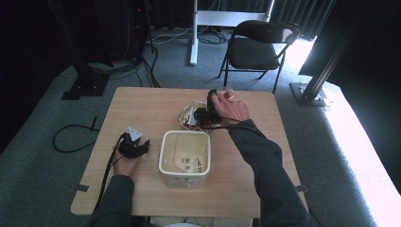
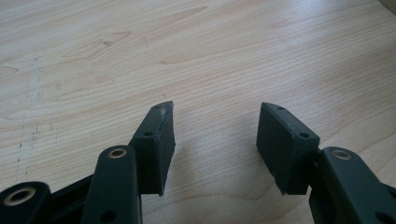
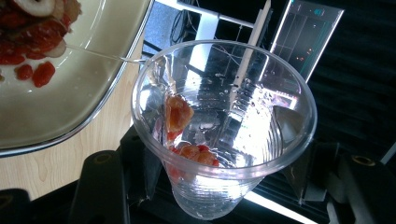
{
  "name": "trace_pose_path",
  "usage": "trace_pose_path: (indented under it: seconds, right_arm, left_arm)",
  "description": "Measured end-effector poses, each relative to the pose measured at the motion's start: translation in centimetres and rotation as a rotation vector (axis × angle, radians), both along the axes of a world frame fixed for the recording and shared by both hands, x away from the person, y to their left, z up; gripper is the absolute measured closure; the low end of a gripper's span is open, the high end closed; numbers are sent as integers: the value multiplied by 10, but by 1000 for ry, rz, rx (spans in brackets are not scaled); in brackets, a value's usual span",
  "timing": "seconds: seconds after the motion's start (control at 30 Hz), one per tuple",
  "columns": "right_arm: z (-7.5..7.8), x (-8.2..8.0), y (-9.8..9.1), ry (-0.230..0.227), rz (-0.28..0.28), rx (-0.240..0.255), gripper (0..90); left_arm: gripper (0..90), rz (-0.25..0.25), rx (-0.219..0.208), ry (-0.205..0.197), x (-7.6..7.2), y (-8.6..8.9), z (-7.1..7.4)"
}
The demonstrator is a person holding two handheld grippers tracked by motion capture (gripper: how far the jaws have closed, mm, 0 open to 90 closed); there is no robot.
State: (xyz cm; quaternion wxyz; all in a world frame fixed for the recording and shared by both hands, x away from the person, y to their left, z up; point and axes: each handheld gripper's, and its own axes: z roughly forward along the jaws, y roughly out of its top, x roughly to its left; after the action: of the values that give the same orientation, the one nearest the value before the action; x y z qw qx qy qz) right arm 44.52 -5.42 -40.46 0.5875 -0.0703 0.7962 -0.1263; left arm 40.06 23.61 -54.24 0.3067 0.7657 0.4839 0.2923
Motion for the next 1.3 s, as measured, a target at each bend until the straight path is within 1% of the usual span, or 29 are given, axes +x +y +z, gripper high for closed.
trace_pose_path:
  seconds: [0.3,0.33,0.43,0.47,0.53,0.57,0.6,0.63,0.67,0.7,0.73,0.77,0.8,0.83,0.9,0.93,0.97,1.0,1.03,1.07,1.1,1.13,1.17,1.2,1.23,1.27,1.3]
  right_arm:
    - [0,-2,8,-1,9,-16,374]
    - [1,-3,10,-3,19,-16,374]
    - [3,-7,14,-9,48,8,376]
    - [2,-5,13,-2,36,6,375]
    - [-2,2,9,4,-7,-26,375]
    - [-4,3,8,5,-18,-32,374]
    - [-3,2,8,3,-9,-17,374]
    - [-1,-2,10,5,13,21,376]
    - [1,-6,13,3,43,48,378]
    - [2,-8,14,7,52,58,379]
    - [0,-7,14,15,47,45,378]
    - [-2,-5,13,10,33,26,377]
    - [-2,-5,13,10,33,26,377]
    - [-3,-4,10,7,20,39,378]
    - [-3,-4,10,11,18,35,378]
    - [-3,-6,9,-3,26,18,378]
    - [-2,-6,8,-8,21,40,379]
    - [-1,-5,9,3,14,46,378]
    - [-2,-6,9,20,24,15,377]
    - [-1,-7,9,10,33,17,378]
    - [2,-6,9,-4,21,69,380]
    - [4,-5,8,2,9,105,379]
    - [3,-5,8,23,14,76,378]
    - [2,-6,7,22,25,65,378]
    - [4,-5,7,25,21,109,378]
    - [4,-5,7,25,21,109,378]
    - [14,-3,3,77,7,266,376]
  left_arm:
    - [474,0,1,1,0,0,0]
    - [475,0,0,1,0,0,0]
    - [474,-1,1,1,0,0,0]
    - [474,-1,2,1,0,0,0]
    - [474,0,1,-1,0,0,0]
    - [475,0,0,0,0,0,0]
    - [474,0,-2,1,0,0,0]
    - [474,1,-1,2,0,0,0]
    - [474,1,-1,2,0,0,0]
    - [474,0,1,0,0,0,0]
    - [474,-1,4,-1,0,0,0]
    - [474,-1,6,-3,0,-1,0]
    - [474,-1,6,-3,0,-1,0]
    - [474,-1,6,-2,0,0,0]
    - [475,0,3,-2,0,0,0]
    - [474,1,-1,0,0,0,0]
    - [475,1,0,0,0,0,0]
    - [475,0,4,0,0,0,0]
    - [475,-1,6,0,0,0,0]
    - [474,-1,6,0,0,0,0]
    - [475,-1,5,0,0,0,0]
    - [475,0,5,1,0,0,0]
    - [475,0,2,0,0,0,0]
    - [475,0,1,-1,0,0,0]
    - [475,0,1,0,0,0,0]
    - [475,0,1,0,0,0,0]
    - [474,0,1,3,0,0,0]
